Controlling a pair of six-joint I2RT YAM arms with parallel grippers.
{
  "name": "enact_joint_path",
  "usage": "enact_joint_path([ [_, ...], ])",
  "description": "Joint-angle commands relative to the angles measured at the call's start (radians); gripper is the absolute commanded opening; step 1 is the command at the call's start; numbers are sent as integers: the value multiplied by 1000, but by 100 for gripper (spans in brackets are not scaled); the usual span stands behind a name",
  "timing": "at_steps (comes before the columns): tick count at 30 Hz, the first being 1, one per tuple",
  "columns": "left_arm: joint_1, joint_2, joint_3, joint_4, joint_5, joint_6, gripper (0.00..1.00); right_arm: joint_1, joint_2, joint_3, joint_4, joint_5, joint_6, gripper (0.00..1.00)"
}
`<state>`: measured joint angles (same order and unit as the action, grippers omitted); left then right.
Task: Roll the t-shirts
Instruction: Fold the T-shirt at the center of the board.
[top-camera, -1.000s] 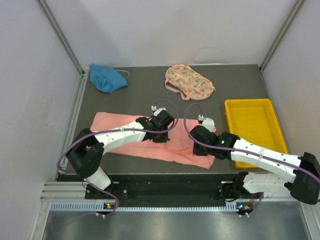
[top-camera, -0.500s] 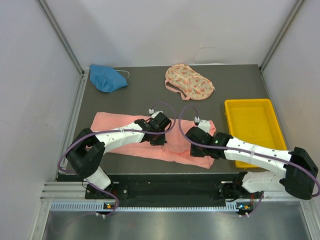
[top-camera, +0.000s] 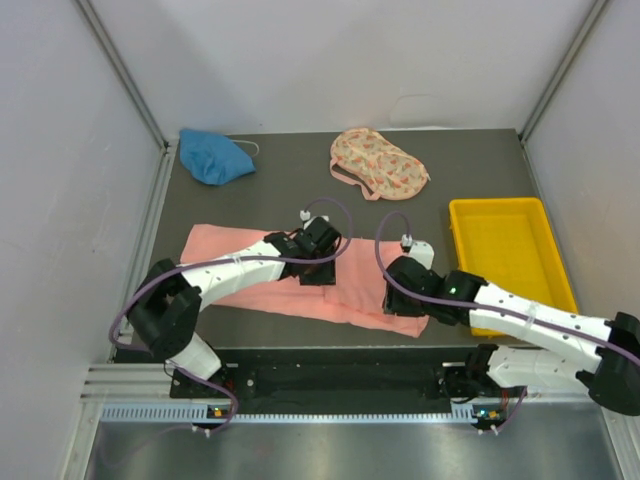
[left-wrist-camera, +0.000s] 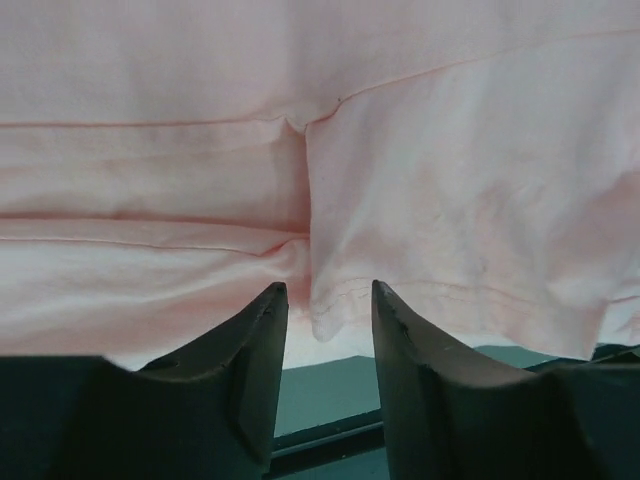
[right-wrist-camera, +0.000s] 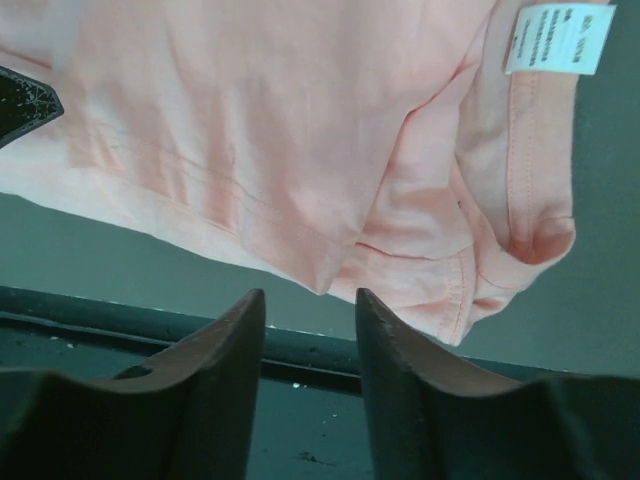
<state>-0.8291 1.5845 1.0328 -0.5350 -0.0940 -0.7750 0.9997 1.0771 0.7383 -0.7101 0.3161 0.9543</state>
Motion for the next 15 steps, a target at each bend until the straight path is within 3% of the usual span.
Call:
enact_joint_path([
  [1,39,-113,88,-34,-22,69,47,14,-80,113,-72,78,-26,45],
  [4,45,-97,124,7,-7,108,38,-25,-42,140,-51,83,-55,34],
  [9,45,52,174,56,92,118,2,-36,102,133,46,67,-52,22],
  [15,44,133,118,162,215,80,0,-36,139,-13,182,-6,21,18],
])
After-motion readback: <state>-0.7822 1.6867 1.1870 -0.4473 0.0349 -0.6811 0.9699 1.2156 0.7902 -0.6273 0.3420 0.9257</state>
